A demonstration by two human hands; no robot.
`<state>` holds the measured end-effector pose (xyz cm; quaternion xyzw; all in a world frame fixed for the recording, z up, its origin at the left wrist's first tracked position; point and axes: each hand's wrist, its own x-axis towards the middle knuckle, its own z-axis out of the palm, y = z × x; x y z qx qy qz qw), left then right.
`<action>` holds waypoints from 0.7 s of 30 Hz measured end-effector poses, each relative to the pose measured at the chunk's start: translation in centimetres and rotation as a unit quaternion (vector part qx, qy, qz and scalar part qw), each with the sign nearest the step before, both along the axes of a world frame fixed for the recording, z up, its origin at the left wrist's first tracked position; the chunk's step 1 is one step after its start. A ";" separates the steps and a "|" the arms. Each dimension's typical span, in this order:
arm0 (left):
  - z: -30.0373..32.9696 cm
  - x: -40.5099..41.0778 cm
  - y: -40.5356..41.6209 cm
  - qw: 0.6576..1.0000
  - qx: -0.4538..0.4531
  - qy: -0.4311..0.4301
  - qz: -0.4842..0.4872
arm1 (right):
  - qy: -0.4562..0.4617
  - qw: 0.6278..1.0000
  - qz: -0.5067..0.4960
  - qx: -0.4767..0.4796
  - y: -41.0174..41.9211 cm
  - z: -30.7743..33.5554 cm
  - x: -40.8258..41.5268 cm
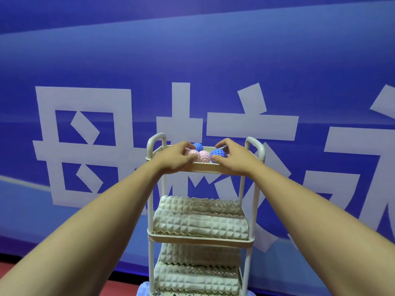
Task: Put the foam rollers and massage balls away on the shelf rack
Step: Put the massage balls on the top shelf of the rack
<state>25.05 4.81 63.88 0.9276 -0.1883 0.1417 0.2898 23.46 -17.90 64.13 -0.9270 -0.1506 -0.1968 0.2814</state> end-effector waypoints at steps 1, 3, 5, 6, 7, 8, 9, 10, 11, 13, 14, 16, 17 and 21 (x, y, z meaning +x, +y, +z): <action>0.0 0.0 0.0 1.000 0.000 0.001 -0.003 | 0.003 1.000 0.002 0.001 0.0 0.0 0.0; 0.0 0.1 0.0 1.000 0.008 -0.003 -0.003 | 0.004 1.000 0.004 0.006 0.1 0.1 0.0; 0.0 -0.1 0.0 1.000 0.020 -0.013 0.007 | 0.003 1.000 0.002 0.004 0.1 0.0 0.0; -0.1 -0.3 0.0 1.000 0.021 -0.020 0.012 | -0.002 1.000 0.001 0.001 0.1 -0.1 0.0; -0.2 -0.6 0.0 0.999 0.019 -0.032 0.017 | -0.013 1.000 -0.001 -0.001 0.2 -0.2 -0.1; -0.3 -1.1 0.0 0.998 0.013 -0.052 0.022 | -0.029 1.000 -0.002 0.000 0.3 -0.3 -0.4; -0.6 -1.6 0.0 0.996 0.005 -0.080 0.027 | -0.049 0.999 -0.002 0.002 0.4 -0.3 -0.8; -0.8 -2.1 0.0 0.993 -0.002 -0.116 0.031 | -0.070 0.997 -0.001 0.010 0.5 -0.4 -1.3; -1.1 -2.7 0.0 0.988 -0.006 -0.153 0.032 | -0.091 0.996 0.002 0.020 0.6 -0.6 -1.9; -1.9 -4.0 0.0 0.975 -0.013 -0.221 0.029 | -0.143 0.989 0.016 0.026 0.8 -1.2 -3.2; -2.4 -4.6 0.0 0.968 -0.018 -0.247 0.028 | -0.175 0.984 0.024 0.023 0.9 -1.6 -4.0; -3.7 -6.2 -0.1 0.957 -0.035 -0.287 0.028 | -0.226 0.973 0.039 0.020 1.1 -2.8 -5.6; -4.6 -7.1 -0.2 0.953 -0.048 -0.297 0.029 | -0.235 0.971 0.042 0.022 1.1 -3.6 -6.6; -10.4 -11.1 -0.7 0.960 -0.065 -0.270 0.047 | -0.209 0.978 0.020 -0.017 1.0 -8.7 -10.4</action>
